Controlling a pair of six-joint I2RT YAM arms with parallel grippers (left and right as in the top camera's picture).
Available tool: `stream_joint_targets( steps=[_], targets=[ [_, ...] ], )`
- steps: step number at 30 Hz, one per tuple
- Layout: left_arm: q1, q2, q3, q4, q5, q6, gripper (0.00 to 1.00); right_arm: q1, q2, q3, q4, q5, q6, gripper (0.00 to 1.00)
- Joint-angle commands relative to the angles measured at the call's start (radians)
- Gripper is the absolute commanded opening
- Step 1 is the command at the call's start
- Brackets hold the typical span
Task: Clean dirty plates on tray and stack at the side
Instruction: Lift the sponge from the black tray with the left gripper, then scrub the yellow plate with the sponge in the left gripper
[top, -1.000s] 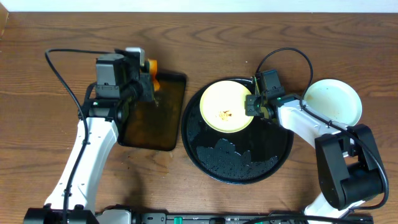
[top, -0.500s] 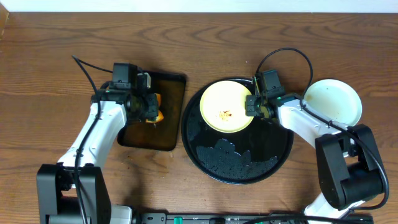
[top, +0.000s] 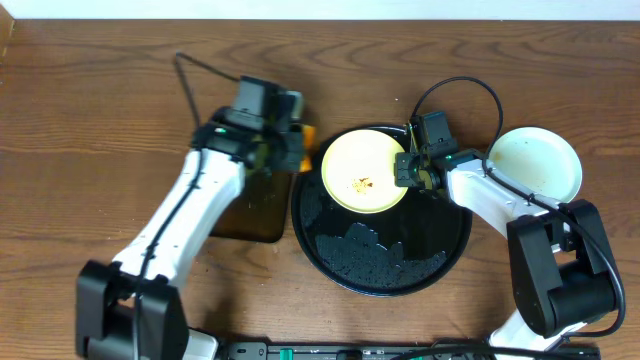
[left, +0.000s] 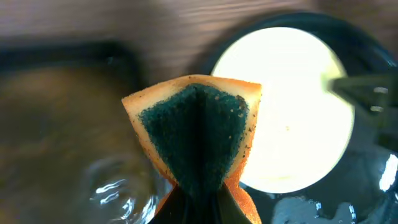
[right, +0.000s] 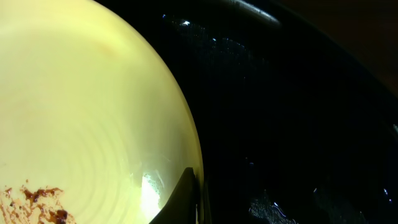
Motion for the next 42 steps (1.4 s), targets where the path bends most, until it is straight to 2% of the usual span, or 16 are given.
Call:
stream_joint_targets(
  steps=[1, 8, 12, 15, 19, 26, 29, 34, 42],
  targets=[
    [-0.08, 0.062, 0.019, 0.043, 0.023, 0.027, 0.07, 0.007, 0.027, -0.026, -0.036, 0.003, -0.006, 0.01],
    [-0.224, 0.204, 0.019, 0.185, 0.023, 0.021, 0.07, 0.006, 0.027, -0.026, -0.047, 0.003, -0.006, 0.01],
    [-0.268, 0.263, 0.019, 0.239, 0.024, -0.042, 0.08, 0.006, 0.027, -0.026, -0.048, 0.003, -0.006, 0.01],
    [-0.288, 0.297, 0.019, 0.272, 0.031, -0.082, 0.07, 0.006, 0.027, -0.026, -0.05, 0.003, -0.006, 0.01],
    [-0.301, 0.335, 0.019, 0.306, 0.09, -0.087, 0.08, 0.006, 0.027, -0.026, -0.054, 0.003, -0.006, 0.01],
    [-0.305, 0.378, 0.019, 0.338, 0.085, -0.09, 0.07, 0.006, 0.027, -0.026, -0.055, 0.003, -0.006, 0.01],
    [-0.304, 0.396, 0.019, 0.332, 0.005, -0.09, 0.08, 0.006, 0.027, -0.026, -0.055, 0.003, -0.006, 0.01],
    [-0.284, 0.393, 0.019, 0.254, -0.213, -0.09, 0.08, 0.006, 0.027, -0.026, -0.056, 0.003, -0.006, 0.01],
    [-0.247, 0.34, 0.019, 0.108, -0.241, -0.084, 0.07, 0.001, 0.027, -0.026, -0.073, 0.004, -0.005, 0.01]
  ],
)
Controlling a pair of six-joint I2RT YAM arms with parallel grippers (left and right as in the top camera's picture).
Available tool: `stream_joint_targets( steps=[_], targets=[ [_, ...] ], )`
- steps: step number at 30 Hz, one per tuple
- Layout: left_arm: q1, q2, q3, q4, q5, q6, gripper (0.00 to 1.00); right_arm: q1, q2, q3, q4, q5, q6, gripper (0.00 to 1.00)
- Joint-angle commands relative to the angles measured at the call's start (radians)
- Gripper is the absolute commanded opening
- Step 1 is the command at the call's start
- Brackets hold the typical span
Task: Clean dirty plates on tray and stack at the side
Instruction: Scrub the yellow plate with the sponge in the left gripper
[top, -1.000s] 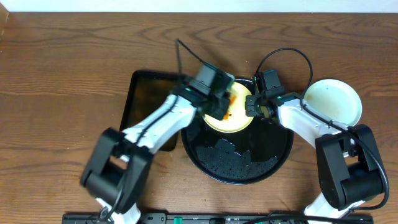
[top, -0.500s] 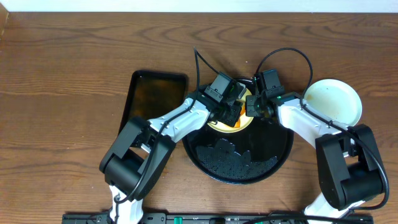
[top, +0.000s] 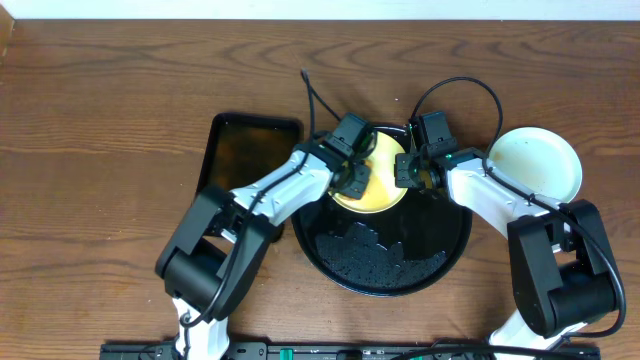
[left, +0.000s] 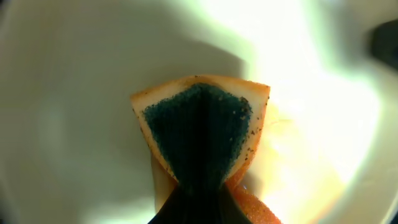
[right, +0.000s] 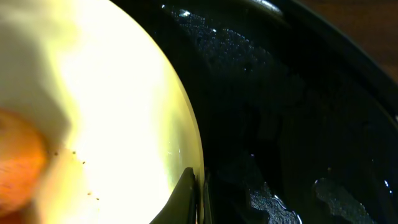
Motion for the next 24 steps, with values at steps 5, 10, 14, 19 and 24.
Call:
stream_joint_targets(
  steps=[5, 10, 14, 19, 24],
  targets=[
    [0.02, -0.118, -0.014, -0.068, -0.097, 0.009, 0.08, 0.001, 0.029, -0.034, -0.048, 0.008, -0.006, 0.01],
    [0.026, -0.242, -0.014, -0.06, -0.1, 0.009, 0.08, 0.001, 0.029, -0.034, -0.049, 0.008, -0.006, 0.01],
    [0.064, -0.305, -0.014, -0.08, -0.103, 0.008, 0.08, 0.001, 0.029, -0.034, -0.048, 0.008, -0.006, 0.01],
    [0.169, -0.324, -0.014, -0.154, -0.103, 0.002, 0.08, 0.001, 0.029, -0.034, -0.048, 0.007, -0.006, 0.06],
    [0.283, -0.324, -0.014, -0.219, -0.103, -0.003, 0.08, 0.001, 0.029, -0.034, -0.031, -0.017, -0.006, 0.13]
  ],
)
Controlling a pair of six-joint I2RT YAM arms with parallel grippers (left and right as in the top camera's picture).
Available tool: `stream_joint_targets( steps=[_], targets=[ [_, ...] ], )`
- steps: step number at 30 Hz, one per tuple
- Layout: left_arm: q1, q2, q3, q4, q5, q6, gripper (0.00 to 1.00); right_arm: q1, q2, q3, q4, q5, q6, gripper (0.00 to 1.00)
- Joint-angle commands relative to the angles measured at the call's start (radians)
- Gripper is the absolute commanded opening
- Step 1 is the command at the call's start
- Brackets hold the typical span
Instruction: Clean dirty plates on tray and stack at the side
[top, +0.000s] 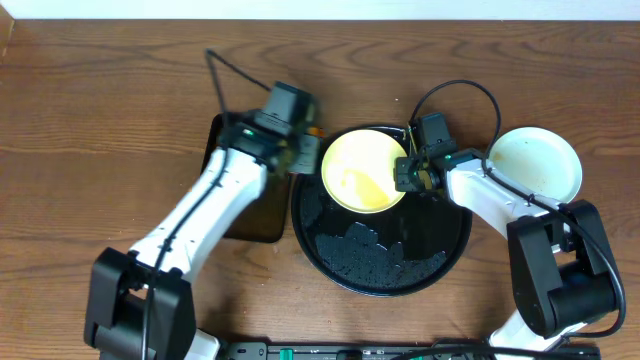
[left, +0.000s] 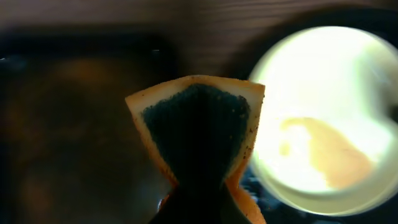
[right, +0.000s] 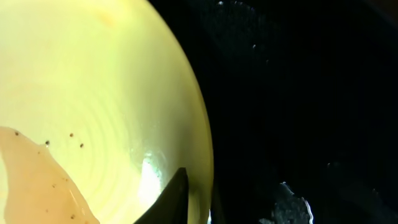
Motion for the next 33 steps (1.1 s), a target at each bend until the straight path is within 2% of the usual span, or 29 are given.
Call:
stream_joint_targets(
  steps=[1, 7, 10, 16, 20, 22, 27, 33],
  targets=[
    [0.079, -0.003, 0.001, -0.025, -0.015, -0.005, 0.08, 0.001, 0.03, -0.029, -0.003, -0.008, -0.003, 0.14],
    [0.169, -0.003, -0.032, -0.033, -0.002, -0.005, 0.08, 0.01, 0.031, -0.034, 0.005, -0.029, 0.014, 0.11],
    [0.18, -0.003, -0.055, -0.034, 0.0, -0.005, 0.08, 0.012, 0.031, -0.047, -0.003, -0.029, 0.053, 0.01],
    [0.18, -0.003, -0.069, -0.035, 0.0, -0.005, 0.08, 0.011, 0.024, -0.055, 0.007, -0.028, 0.085, 0.01],
    [0.18, -0.003, -0.069, -0.036, 0.0, -0.005, 0.09, -0.003, -0.026, -0.035, 0.009, -0.039, 0.014, 0.01],
    [0.18, -0.003, -0.069, -0.037, 0.0, -0.005, 0.12, -0.007, -0.077, -0.033, 0.01, -0.048, -0.044, 0.01],
    [0.18, -0.003, -0.069, -0.036, 0.0, -0.005, 0.12, -0.007, -0.225, -0.033, -0.023, -0.055, -0.163, 0.01],
    [0.18, -0.003, -0.069, -0.036, 0.0, -0.005, 0.12, -0.007, -0.314, -0.033, -0.078, -0.042, -0.175, 0.01]
  ],
)
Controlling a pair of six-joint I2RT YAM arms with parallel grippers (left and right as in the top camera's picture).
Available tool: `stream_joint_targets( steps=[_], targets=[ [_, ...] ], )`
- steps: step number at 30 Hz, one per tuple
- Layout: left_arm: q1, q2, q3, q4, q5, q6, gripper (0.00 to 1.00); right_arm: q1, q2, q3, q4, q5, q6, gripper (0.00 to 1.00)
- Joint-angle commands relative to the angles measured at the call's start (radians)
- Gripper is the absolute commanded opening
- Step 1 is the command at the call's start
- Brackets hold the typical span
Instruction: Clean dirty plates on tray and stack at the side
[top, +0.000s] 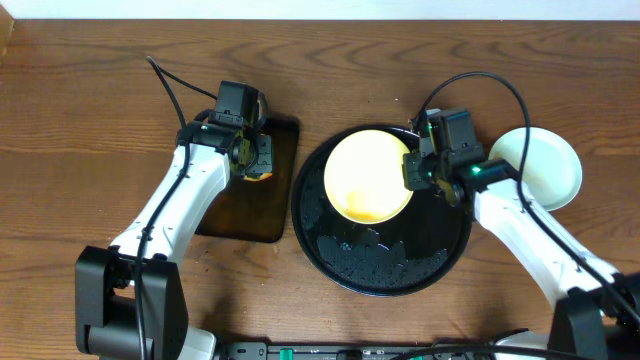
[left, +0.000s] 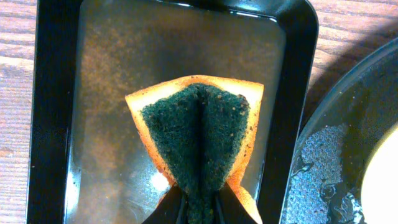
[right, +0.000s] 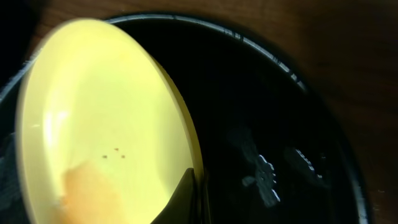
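A yellow plate hangs tilted over the round black tray, with my right gripper shut on its right rim. Brownish liquid and a few specks lie at its lower edge. My left gripper is shut on a folded orange sponge with a green scouring face. It is over the rectangular black basin of water at the left. A white plate lies on the table at the right.
The round tray holds water with a patterned wet bottom. Dark wooden table surrounds everything. The basin sits directly left of the round tray.
My left gripper has moved with the sponge from the tray's left edge to over the basin. My right gripper has lifted and tilted the yellow plate, and the brown liquid now sits at its lower edge.
The yellow plate had brown food residue, held at its rim by my right gripper, with the sponge beside the basin. Then the sponge was on the plate. Then it was off, leaving a brown watery smear. Now the sponge is over the basin and the plate is tilted.
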Motion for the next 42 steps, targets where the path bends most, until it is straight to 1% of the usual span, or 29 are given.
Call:
stream_joint_targets(
  steps=[1, 14, 17, 23, 27, 30, 33, 34, 36, 37, 39, 41, 42],
  targets=[
    [0.002, -0.003, -0.006, -0.002, 0.001, -0.002, 0.12, -0.003, -0.032, 0.002, -0.016, 0.019, -0.053, 0.01],
    [0.002, -0.003, -0.006, 0.0, 0.001, -0.002, 0.12, 0.02, -0.143, 0.002, 0.043, 0.344, -0.302, 0.01],
    [0.002, -0.003, -0.006, 0.0, 0.001, -0.002, 0.13, 0.045, -0.174, 0.002, 0.069, 0.42, -0.386, 0.01],
    [0.002, -0.003, -0.006, 0.001, 0.001, -0.002, 0.12, 0.162, -0.199, 0.002, 0.114, 0.679, -0.548, 0.01],
    [0.002, -0.003, -0.006, 0.004, 0.001, -0.002, 0.12, 0.262, -0.199, 0.002, 0.156, 0.824, -0.602, 0.01],
    [0.002, -0.003, -0.006, 0.004, 0.001, -0.002, 0.12, 0.315, -0.199, 0.002, 0.181, 0.886, -0.616, 0.01],
    [0.002, -0.003, -0.006, 0.004, 0.001, -0.002, 0.12, 0.341, -0.199, 0.002, 0.187, 0.893, -0.613, 0.01],
    [0.002, -0.003, -0.006, 0.003, 0.001, -0.002, 0.12, 0.342, -0.199, 0.002, 0.188, 0.897, -0.596, 0.01],
    [0.002, -0.003, -0.006, 0.003, 0.001, 0.004, 0.07, 0.333, -0.199, 0.002, 0.188, 0.917, -0.525, 0.01],
    [0.002, -0.003, -0.006, 0.003, 0.001, 0.019, 0.08, 0.324, -0.199, 0.002, 0.187, 0.925, -0.491, 0.01],
    [0.002, -0.002, -0.008, 0.003, 0.001, 0.091, 0.08, 0.298, -0.199, 0.002, 0.186, 0.942, -0.428, 0.01],
    [0.002, 0.0, -0.015, 0.004, 0.001, 0.154, 0.08, 0.268, -0.2, 0.002, 0.187, 0.944, -0.398, 0.01],
    [0.004, 0.003, -0.017, 0.004, 0.001, 0.167, 0.08, 0.252, -0.2, 0.002, 0.187, 0.943, -0.383, 0.01]
  ],
)
